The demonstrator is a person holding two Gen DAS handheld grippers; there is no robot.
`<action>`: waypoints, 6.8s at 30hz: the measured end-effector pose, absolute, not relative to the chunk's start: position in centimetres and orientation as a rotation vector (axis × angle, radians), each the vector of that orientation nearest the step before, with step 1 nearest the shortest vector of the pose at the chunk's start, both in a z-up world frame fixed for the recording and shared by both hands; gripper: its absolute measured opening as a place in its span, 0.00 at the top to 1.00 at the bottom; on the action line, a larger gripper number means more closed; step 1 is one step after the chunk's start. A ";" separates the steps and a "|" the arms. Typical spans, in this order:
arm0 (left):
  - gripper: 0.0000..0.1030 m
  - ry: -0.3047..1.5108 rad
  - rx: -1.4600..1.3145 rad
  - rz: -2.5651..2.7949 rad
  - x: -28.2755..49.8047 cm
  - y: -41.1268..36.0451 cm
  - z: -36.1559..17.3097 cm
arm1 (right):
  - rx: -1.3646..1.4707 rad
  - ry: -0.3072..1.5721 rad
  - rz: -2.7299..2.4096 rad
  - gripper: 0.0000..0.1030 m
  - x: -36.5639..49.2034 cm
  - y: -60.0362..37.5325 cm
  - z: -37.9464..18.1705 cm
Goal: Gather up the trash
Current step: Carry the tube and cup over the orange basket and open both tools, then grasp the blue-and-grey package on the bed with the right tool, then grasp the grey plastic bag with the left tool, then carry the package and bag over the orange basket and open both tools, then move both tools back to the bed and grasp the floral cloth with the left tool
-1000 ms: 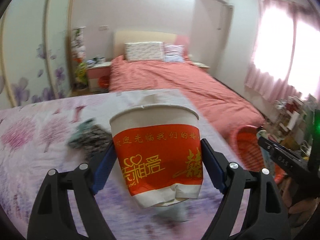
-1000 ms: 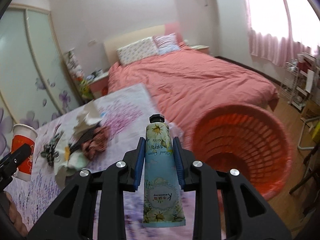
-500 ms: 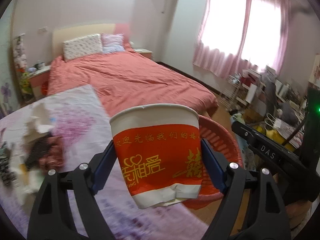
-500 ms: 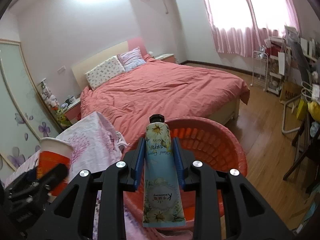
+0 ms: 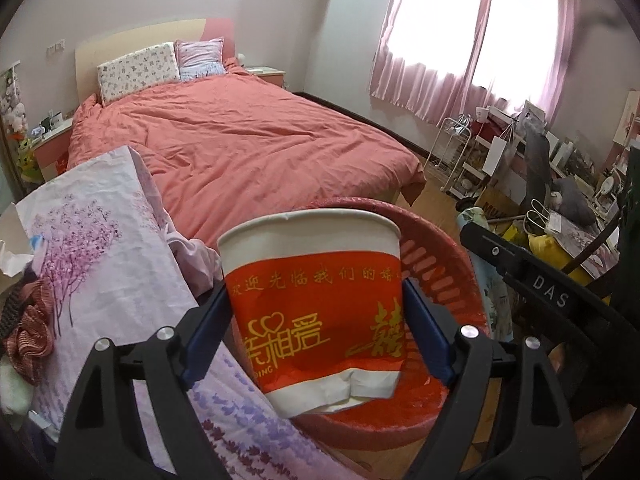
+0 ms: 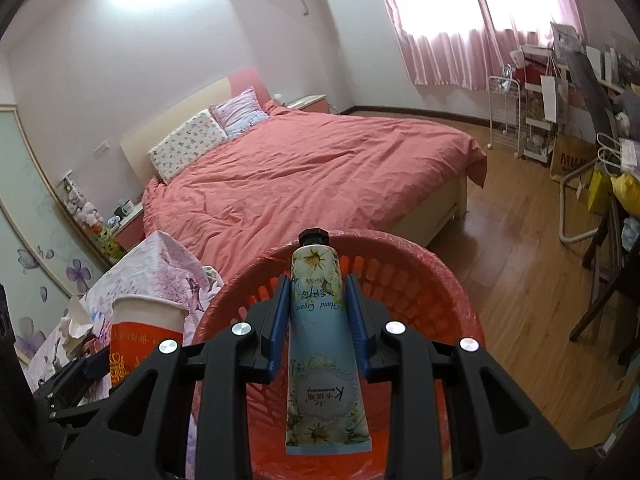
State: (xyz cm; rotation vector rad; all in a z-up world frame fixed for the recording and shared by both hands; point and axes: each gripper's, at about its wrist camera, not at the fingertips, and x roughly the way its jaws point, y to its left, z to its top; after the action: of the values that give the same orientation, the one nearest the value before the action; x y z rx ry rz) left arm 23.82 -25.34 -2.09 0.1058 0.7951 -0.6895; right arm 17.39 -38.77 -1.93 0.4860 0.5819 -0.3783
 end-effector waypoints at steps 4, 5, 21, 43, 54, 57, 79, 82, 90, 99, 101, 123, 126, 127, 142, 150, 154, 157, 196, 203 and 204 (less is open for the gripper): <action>0.17 0.823 0.122 -0.665 24.6 -25.6 -3.0 | 0.520 0.622 -0.365 0.71 17.7 -39.1 -2.6; 0.16 0.825 0.123 -0.658 24.7 -25.6 -3.0 | 0.526 0.630 -0.366 0.71 17.7 -39.1 -2.7; 0.16 0.760 0.135 -0.495 23.3 -17.6 0.1 | 0.401 0.590 -0.389 0.56 16.7 -36.2 1.4; 0.13 0.700 0.008 -0.047 20.6 7.6 2.2 | 0.185 0.718 0.026 0.54 17.9 -15.0 0.7; 0.13 0.725 -0.064 0.067 19.5 14.7 0.4 | 0.105 0.824 0.126 0.50 19.9 -7.1 -3.0; 0.13 0.737 -0.080 0.063 19.4 15.2 0.0 | 0.120 0.872 0.111 0.50 20.5 -6.9 -4.5; 0.04 0.785 -0.089 -0.096 22.5 4.8 -0.8 | 0.197 0.848 -0.024 0.63 19.3 -14.5 -4.8; 0.04 0.822 -0.069 -0.068 23.9 3.9 -1.6 | 0.204 0.847 -0.031 0.63 19.1 -15.4 -4.7; 0.08 0.934 -0.110 -0.079 24.3 5.1 -4.9 | 0.214 0.847 -0.026 0.63 18.8 -16.2 -5.0; 0.41 0.951 -0.147 -0.152 23.5 6.2 -5.8 | 0.221 0.846 -0.027 0.63 18.5 -16.9 -4.9; 0.47 0.945 -0.141 -0.160 23.2 6.4 -5.5 | 0.223 0.843 -0.030 0.63 18.4 -17.1 -4.8; 0.58 0.796 -0.024 -0.236 19.1 4.1 0.8 | 0.247 0.717 -0.073 0.63 16.4 -19.7 -1.1; 0.58 0.775 -0.009 -0.266 18.3 2.6 1.8 | 0.247 0.683 -0.090 0.63 15.9 -20.4 -0.4; 0.58 0.770 -0.005 -0.279 18.1 1.9 2.1 | 0.248 0.667 -0.099 0.63 15.7 -20.8 -0.1; 0.58 0.738 0.040 -0.495 16.9 -8.6 3.3 | 0.262 0.518 -0.226 0.63 13.2 -26.1 2.9; 0.58 0.749 0.055 -0.620 17.9 -15.2 2.4 | 0.309 0.488 -0.314 0.63 13.6 -30.7 2.4; 0.58 0.757 0.073 -0.665 18.6 -17.7 1.9 | 0.335 0.480 -0.349 0.63 13.7 -32.3 1.9; 0.58 0.763 0.074 -0.698 18.9 -19.2 1.3 | 0.351 0.479 -0.365 0.63 13.8 -33.3 1.4; 0.25 0.873 0.158 -0.621 23.7 -22.1 -4.5 | 0.419 0.589 -0.391 0.40 15.8 -37.3 -1.2; 0.24 0.831 0.167 -0.534 23.0 -16.6 -2.9 | 0.336 0.591 -0.378 0.40 15.9 -34.6 0.1; 0.24 0.825 0.163 -0.520 22.9 -15.5 -2.6 | 0.327 0.593 -0.371 0.40 16.0 -34.2 0.2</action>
State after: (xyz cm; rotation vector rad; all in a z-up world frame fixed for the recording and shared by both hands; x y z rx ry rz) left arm 22.88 -15.46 -2.59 0.1627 0.8250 -0.5197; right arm 16.01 -34.19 0.19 0.3275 0.5933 -0.3713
